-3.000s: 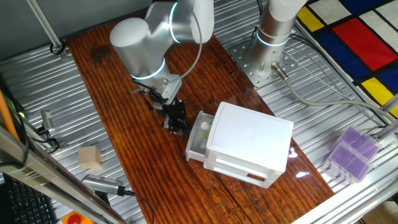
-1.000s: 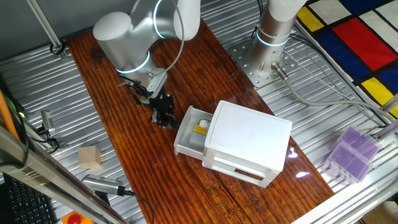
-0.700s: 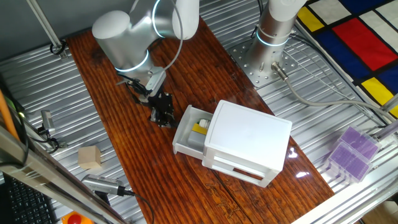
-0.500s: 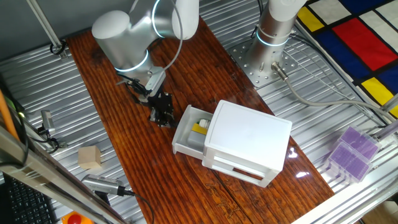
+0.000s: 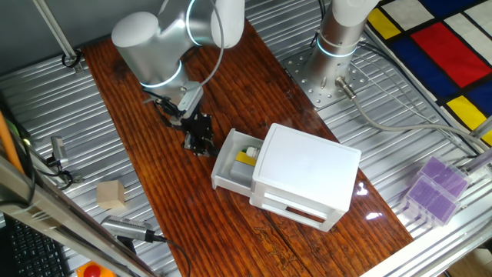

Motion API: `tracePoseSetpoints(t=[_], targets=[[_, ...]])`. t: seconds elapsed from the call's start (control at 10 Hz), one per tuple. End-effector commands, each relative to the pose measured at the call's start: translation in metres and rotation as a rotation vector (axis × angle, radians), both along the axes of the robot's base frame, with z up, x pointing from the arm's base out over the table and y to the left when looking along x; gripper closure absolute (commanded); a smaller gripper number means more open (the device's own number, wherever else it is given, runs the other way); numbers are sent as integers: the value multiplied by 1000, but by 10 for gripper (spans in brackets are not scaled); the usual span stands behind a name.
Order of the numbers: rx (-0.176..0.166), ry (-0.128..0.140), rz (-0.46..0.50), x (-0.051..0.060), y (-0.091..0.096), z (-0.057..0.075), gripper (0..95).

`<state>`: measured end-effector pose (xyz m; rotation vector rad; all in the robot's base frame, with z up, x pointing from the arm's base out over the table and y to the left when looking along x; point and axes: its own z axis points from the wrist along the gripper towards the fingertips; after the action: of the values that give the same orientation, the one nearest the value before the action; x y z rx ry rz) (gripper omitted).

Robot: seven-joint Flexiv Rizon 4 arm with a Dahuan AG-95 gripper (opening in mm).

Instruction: Take something out of a drawer

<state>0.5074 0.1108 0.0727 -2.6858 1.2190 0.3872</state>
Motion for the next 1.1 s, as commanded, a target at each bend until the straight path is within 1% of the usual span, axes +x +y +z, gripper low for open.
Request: tracePoseSetpoints(t=[0.1, 0.3, 0.4, 0.6, 0.7, 0.9, 1.0, 1.1], targets=[[-24, -5, -14, 0, 0, -1, 950], [-53, -5, -15, 0, 0, -1, 570], [-57, -6, -15, 0, 0, -1, 380], [-63, -4, -20, 0, 1, 2, 380], [-54, -3, -17, 0, 3, 7, 380], [-46, -2, -14, -1, 12, 22, 380], [-49, -4, -7, -3, 18, 30, 380], [-49, -5, -1, -7, 28, 40, 380]])
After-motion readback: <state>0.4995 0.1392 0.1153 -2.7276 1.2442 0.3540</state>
